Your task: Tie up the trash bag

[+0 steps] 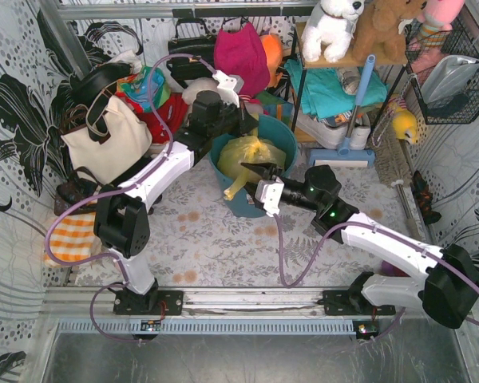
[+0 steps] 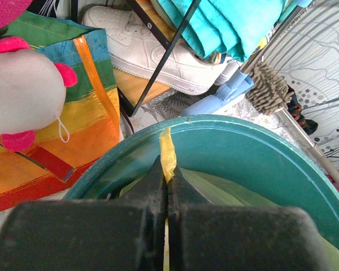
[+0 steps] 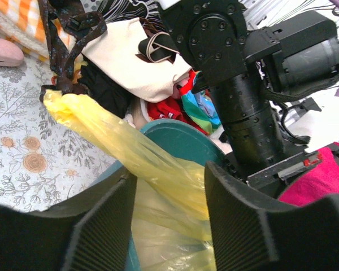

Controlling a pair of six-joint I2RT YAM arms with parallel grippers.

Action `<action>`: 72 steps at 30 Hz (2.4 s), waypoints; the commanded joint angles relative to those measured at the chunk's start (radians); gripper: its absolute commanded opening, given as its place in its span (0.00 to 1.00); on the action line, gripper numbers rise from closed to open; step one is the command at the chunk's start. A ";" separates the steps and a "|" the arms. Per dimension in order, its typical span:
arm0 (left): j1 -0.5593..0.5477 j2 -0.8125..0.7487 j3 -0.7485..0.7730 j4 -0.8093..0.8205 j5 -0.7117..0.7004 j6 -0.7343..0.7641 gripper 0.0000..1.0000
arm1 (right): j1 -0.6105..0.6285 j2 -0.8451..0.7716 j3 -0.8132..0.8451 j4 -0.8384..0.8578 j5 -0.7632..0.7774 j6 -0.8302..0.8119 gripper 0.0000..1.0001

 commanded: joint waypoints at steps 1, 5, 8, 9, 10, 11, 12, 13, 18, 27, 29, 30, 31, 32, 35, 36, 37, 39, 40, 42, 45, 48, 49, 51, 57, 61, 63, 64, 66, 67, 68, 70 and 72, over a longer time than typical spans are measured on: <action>0.000 0.001 0.041 0.025 0.018 0.014 0.00 | 0.007 0.018 0.023 0.091 -0.026 -0.010 0.40; -0.001 0.002 0.043 0.024 0.016 0.014 0.00 | 0.007 0.016 0.025 0.105 -0.014 0.021 0.20; -0.004 -0.003 0.043 0.026 0.007 0.013 0.00 | 0.007 0.010 0.025 0.124 0.016 0.072 0.00; -0.004 -0.004 0.045 0.029 0.001 0.012 0.00 | 0.007 0.006 0.027 0.133 0.028 0.095 0.00; -0.003 -0.007 0.049 0.030 -0.006 0.011 0.00 | 0.007 0.003 0.030 0.143 0.040 0.127 0.00; -0.004 -0.010 0.062 0.030 -0.018 0.011 0.00 | 0.007 -0.002 0.042 0.146 0.049 0.168 0.00; -0.004 -0.011 0.078 0.030 -0.027 0.009 0.00 | 0.007 -0.005 0.060 0.142 0.053 0.193 0.00; -0.004 -0.011 0.102 0.024 -0.036 0.011 0.00 | 0.007 -0.009 0.080 0.133 0.052 0.207 0.00; -0.004 0.010 0.240 -0.013 -0.084 0.026 0.00 | 0.007 -0.057 0.164 0.095 0.025 0.289 0.00; -0.005 -0.004 0.057 0.082 -0.101 -0.023 0.00 | 0.007 -0.146 -0.013 0.100 0.053 0.437 0.00; -0.006 0.008 0.033 0.090 -0.105 -0.026 0.00 | 0.007 -0.143 -0.057 0.132 0.064 0.464 0.00; -0.005 0.016 0.031 0.090 -0.112 -0.025 0.00 | 0.006 -0.139 -0.072 0.147 0.069 0.470 0.00; -0.006 0.025 0.036 0.084 -0.119 -0.022 0.00 | 0.007 -0.134 -0.079 0.159 0.072 0.475 0.00; -0.003 0.034 0.051 0.074 -0.131 -0.021 0.00 | 0.007 -0.128 -0.080 0.168 0.073 0.478 0.00; -0.002 0.055 0.150 0.015 -0.155 -0.001 0.00 | 0.007 -0.114 -0.032 0.165 0.057 0.478 0.00; -0.002 0.055 0.184 0.008 -0.154 0.002 0.00 | 0.007 -0.112 -0.010 0.159 0.050 0.474 0.00; -0.001 0.053 0.217 0.006 -0.152 0.003 0.00 | 0.007 -0.112 0.013 0.153 0.044 0.468 0.00; -0.001 0.047 0.276 0.001 -0.145 -0.007 0.00 | 0.007 -0.115 0.062 0.126 0.034 0.449 0.00; -0.002 0.040 0.289 0.000 -0.135 -0.016 0.00 | 0.007 -0.120 0.079 0.113 0.026 0.443 0.00; -0.006 0.019 0.270 0.018 -0.110 -0.038 0.00 | 0.007 -0.132 0.090 0.102 0.016 0.447 0.00; -0.013 -0.032 0.156 0.094 -0.128 -0.055 0.00 | 0.007 -0.155 0.060 0.101 0.018 0.470 0.00; -0.013 -0.032 0.087 0.118 -0.138 -0.065 0.00 | 0.007 -0.169 -0.017 0.131 0.048 0.505 0.00; -0.013 -0.024 0.076 0.117 -0.137 -0.063 0.00 | 0.007 -0.172 -0.049 0.152 0.059 0.522 0.00; -0.014 -0.009 0.055 0.128 -0.136 -0.055 0.00 | 0.007 -0.173 -0.106 0.189 0.081 0.548 0.00; -0.012 0.030 0.076 0.147 -0.129 -0.053 0.00 | 0.007 -0.147 -0.117 0.219 0.093 0.550 0.00; -0.013 0.014 0.151 0.147 -0.094 -0.050 0.00 | 0.007 -0.139 -0.017 0.173 0.086 0.507 0.00; -0.013 -0.006 0.176 0.158 -0.072 -0.053 0.00 | 0.007 -0.138 0.030 0.161 0.080 0.483 0.00; -0.013 -0.016 0.184 0.161 -0.073 -0.055 0.00 | 0.007 -0.137 0.048 0.161 0.075 0.482 0.00; -0.013 -0.037 0.190 0.163 -0.089 -0.053 0.00 | 0.007 -0.137 0.067 0.159 0.062 0.483 0.00; -0.013 -0.042 0.186 0.163 -0.105 -0.049 0.00 | 0.007 -0.139 0.069 0.159 0.055 0.487 0.00; -0.014 -0.045 0.178 0.163 -0.116 -0.044 0.00 | 0.007 -0.141 0.063 0.158 0.051 0.494 0.00; -0.013 -0.039 0.162 0.156 -0.131 -0.034 0.00 | 0.007 -0.144 0.039 0.158 0.048 0.510 0.00; -0.013 -0.020 0.147 0.143 -0.136 -0.022 0.00 | 0.007 -0.153 0.000 0.160 0.057 0.531 0.00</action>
